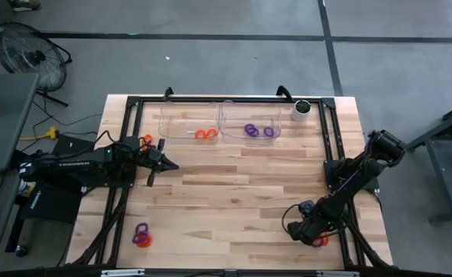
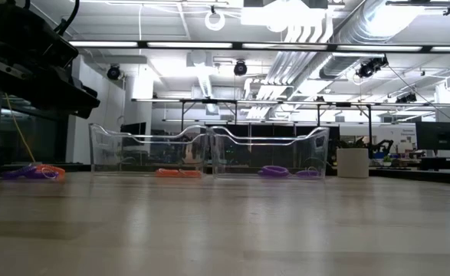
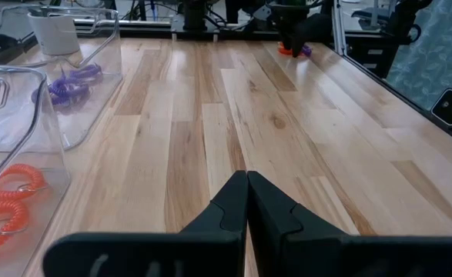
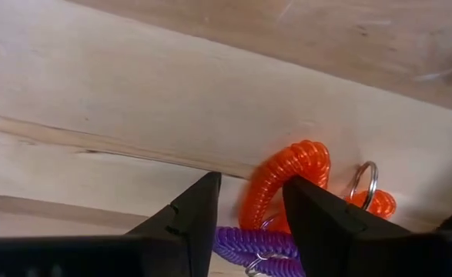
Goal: Sort spring keychains
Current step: Put the orange spring keychain into the left transparent bin
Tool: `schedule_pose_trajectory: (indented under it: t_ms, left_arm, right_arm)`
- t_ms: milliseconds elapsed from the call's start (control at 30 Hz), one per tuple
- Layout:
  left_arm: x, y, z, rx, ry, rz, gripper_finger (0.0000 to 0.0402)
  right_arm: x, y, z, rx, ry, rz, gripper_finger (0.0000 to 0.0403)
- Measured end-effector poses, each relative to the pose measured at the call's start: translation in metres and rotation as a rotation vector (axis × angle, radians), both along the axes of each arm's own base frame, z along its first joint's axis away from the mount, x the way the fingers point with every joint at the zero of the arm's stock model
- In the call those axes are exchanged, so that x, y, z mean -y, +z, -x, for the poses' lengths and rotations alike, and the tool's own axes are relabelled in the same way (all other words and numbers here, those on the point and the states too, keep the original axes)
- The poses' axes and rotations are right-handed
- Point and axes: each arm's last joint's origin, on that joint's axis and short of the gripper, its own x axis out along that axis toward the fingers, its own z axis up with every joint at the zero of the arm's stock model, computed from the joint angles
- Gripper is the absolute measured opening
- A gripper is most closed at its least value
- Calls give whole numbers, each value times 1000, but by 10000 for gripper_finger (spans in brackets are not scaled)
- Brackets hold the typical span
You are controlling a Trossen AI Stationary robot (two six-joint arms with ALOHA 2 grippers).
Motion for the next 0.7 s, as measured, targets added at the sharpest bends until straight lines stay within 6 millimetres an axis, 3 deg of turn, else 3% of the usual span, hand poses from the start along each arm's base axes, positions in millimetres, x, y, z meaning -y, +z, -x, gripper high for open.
schedule_pose_trajectory:
  t_ms: [167, 367, 700]
  left_arm:
    - [0, 0, 0, 0, 0, 0, 1]
    - [0, 0, 0, 0, -1, 0, 1]
    - [0, 0, 0, 1, 0, 0, 1]
  right_arm:
    - [2, 0, -1, 13, 12, 12, 104]
    - [3, -1, -2, 36, 36, 30, 18]
    - [16, 3, -6, 52, 81, 74, 7]
